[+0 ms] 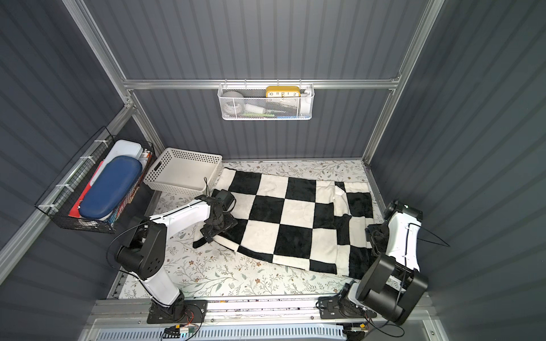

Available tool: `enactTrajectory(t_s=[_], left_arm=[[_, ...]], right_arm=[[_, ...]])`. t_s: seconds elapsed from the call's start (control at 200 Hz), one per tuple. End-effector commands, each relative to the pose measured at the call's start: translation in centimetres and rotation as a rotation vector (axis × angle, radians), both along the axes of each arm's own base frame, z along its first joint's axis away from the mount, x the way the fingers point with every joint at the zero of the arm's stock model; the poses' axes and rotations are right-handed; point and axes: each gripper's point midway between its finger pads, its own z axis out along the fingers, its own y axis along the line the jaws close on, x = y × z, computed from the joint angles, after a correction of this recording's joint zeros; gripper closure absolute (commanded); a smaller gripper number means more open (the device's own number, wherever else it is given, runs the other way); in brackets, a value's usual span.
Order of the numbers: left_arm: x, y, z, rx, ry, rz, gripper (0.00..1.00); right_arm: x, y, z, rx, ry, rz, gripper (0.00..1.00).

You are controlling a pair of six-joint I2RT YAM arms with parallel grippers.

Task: Roll up the pillowcase
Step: Adjust the pillowcase at the center of the board.

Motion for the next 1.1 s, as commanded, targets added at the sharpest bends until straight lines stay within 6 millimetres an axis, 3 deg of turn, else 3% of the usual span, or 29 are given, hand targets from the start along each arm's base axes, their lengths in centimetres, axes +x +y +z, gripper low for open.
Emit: enactTrajectory(t_s=[0.0,0.03,0.09,0.135,0.21,0.28,0.345,0.43,0.525,0.615,0.71,0.795,0.93,1.096], left_arm=[[3.5,-2.0,7.8,-0.09,-0.219,-0.146,0.01],[4.5,-2.4,9.6,-0.098,-0.28,-0.178,0.03],[7.0,-4.1,13.8,-0.158,-0.421,-0.225,0.17],[7.8,-4.7,14.7,-0.176,-0.452,-0.23,0.26],[7.0,-5.5,12.9,-0.203,-0.363,-0.225,0.31],[4.6,-4.7,9.4,-0.196,-0.234,-0.158,0.25],[4.0,-4.2,8.2,-0.189,-0.248,-0.169,0.22],[8.9,-5.1,9.6,-0.212,-0.452,-0.249,0.28],[16.2,-8.4,8.7,-0.218,-0.515,-0.311,0.4],[21.9,-11.9,8.2,-0.205,-0.57,-0.412,0.59],[26.3,-14.5,7.2,-0.231,-0.627,-0.493,0.74],[28.7,-14.5,4.9,-0.205,-0.607,-0.512,0.91],[27.7,-14.6,1.9,-0.225,-0.551,-0.544,0.96],[26.9,-14.7,-0.7,-0.234,-0.479,-0.549,1.0]], right_arm=[[6.6,1.4,0.9,-0.004,-0.189,0.149,0.56],[8.8,2.2,1.4,-0.005,-0.246,0.204,0.69],[12.3,3.1,2.5,-0.049,-0.284,0.319,1.0],[14.7,3.7,3.2,-0.095,-0.306,0.406,1.0],[16.8,4.0,4.0,-0.139,-0.283,0.488,1.0],[17.8,4.0,4.4,-0.144,-0.274,0.506,1.0],[19.0,3.4,4.7,-0.19,-0.306,0.532,1.0],[20.9,2.3,4.3,-0.256,-0.342,0.545,1.0],[23.0,2.1,1.9,-0.258,-0.344,0.563,1.0],[23.9,1.2,-0.6,-0.259,-0.276,0.543,1.0],[25.1,0.5,-2.3,-0.233,-0.252,0.542,1.0],[25.3,-0.3,-3.8,-0.198,-0.189,0.528,1.0],[26.2,-0.8,-5.1,-0.185,-0.174,0.55,1.0],[25.5,0.7,-7.8,-0.059,-0.131,0.554,1.0]])
